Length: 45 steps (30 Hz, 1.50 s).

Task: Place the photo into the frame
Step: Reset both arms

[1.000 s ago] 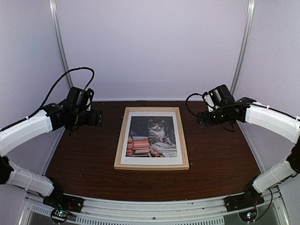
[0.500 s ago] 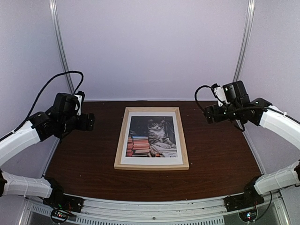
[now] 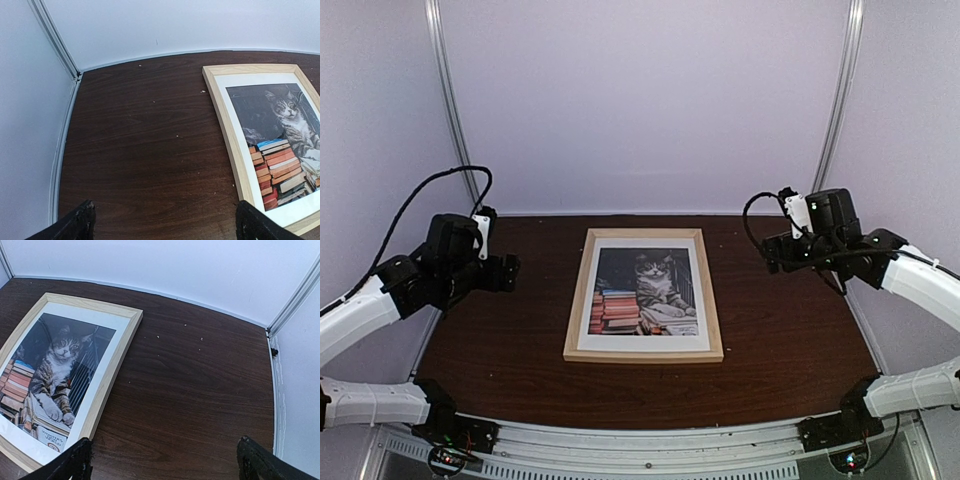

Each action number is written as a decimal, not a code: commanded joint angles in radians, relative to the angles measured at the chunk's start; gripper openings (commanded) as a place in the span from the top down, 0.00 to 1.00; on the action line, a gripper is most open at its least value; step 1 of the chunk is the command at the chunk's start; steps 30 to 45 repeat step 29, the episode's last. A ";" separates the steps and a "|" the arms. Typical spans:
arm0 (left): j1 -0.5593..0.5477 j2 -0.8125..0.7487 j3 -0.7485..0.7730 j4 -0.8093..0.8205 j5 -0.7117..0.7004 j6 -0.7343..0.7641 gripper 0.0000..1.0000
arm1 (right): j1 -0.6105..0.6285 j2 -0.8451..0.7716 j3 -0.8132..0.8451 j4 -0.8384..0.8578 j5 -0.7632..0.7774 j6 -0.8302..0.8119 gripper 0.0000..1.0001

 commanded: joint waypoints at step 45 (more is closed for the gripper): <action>0.005 -0.029 -0.023 0.067 0.023 0.006 0.02 | -0.002 -0.016 -0.029 0.057 0.013 0.021 0.01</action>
